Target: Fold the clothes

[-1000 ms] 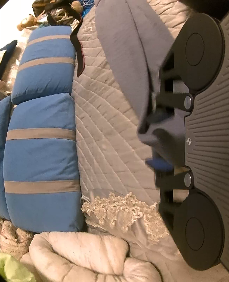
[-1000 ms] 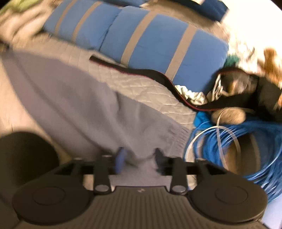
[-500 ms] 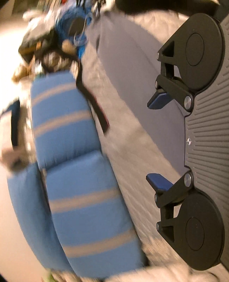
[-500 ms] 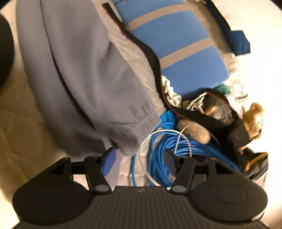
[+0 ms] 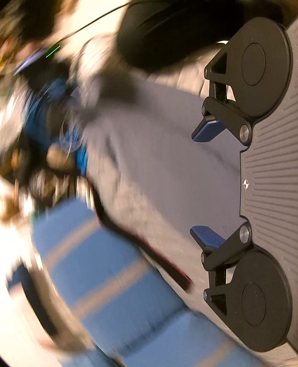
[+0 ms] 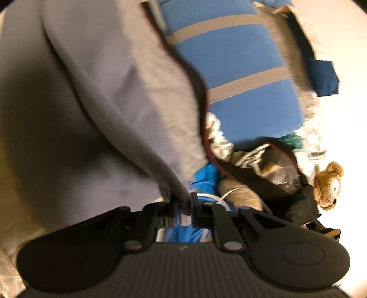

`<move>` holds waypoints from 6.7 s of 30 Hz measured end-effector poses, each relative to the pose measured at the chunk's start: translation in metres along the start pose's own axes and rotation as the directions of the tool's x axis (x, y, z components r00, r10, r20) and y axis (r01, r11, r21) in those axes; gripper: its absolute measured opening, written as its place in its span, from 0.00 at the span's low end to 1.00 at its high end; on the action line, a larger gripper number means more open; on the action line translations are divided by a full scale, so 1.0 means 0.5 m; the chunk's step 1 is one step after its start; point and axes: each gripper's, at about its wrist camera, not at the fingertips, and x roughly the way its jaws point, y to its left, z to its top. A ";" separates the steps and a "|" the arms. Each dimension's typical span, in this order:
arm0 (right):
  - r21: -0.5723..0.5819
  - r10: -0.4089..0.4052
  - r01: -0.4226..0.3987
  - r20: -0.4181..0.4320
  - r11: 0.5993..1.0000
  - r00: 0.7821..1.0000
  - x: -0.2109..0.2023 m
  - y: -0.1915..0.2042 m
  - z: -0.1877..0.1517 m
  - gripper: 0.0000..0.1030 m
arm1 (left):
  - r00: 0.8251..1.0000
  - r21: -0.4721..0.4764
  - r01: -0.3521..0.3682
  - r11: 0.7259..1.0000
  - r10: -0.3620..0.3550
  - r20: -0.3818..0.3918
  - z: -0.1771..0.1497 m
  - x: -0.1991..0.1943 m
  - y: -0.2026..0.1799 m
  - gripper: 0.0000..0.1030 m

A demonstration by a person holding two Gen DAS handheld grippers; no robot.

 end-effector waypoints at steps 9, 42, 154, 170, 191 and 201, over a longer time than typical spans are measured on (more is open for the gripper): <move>0.040 -0.029 0.028 0.027 0.999 0.999 -0.004 -0.084 0.036 0.10 | 0.960 0.296 -0.245 0.923 0.274 -0.057 -0.008 0.110 -0.066 0.05; -0.124 0.069 -0.069 -0.006 0.990 0.998 -0.074 0.154 -0.113 0.09 | 0.971 0.568 -0.163 0.807 0.234 -0.055 -0.096 0.033 -0.177 0.03; 0.386 0.040 -0.230 0.441 0.894 0.896 -0.191 0.283 0.546 1.00 | 0.900 0.346 -0.217 0.913 0.324 -0.291 -0.222 -0.042 0.030 0.64; 0.151 0.085 -0.180 0.488 0.972 0.869 -0.249 0.367 0.500 1.00 | 0.857 0.446 -0.186 0.875 0.366 -0.361 -0.264 -0.080 0.025 0.04; 0.081 0.205 -0.282 0.504 0.956 0.839 -0.299 0.408 0.452 0.99 | 0.845 0.442 -0.047 0.896 0.271 -0.461 -0.288 -0.085 0.004 0.03; 0.140 0.231 -0.338 0.492 0.931 0.840 -0.290 0.390 0.454 1.00 | 0.824 0.404 -0.047 0.914 0.264 -0.502 -0.306 -0.049 0.010 0.05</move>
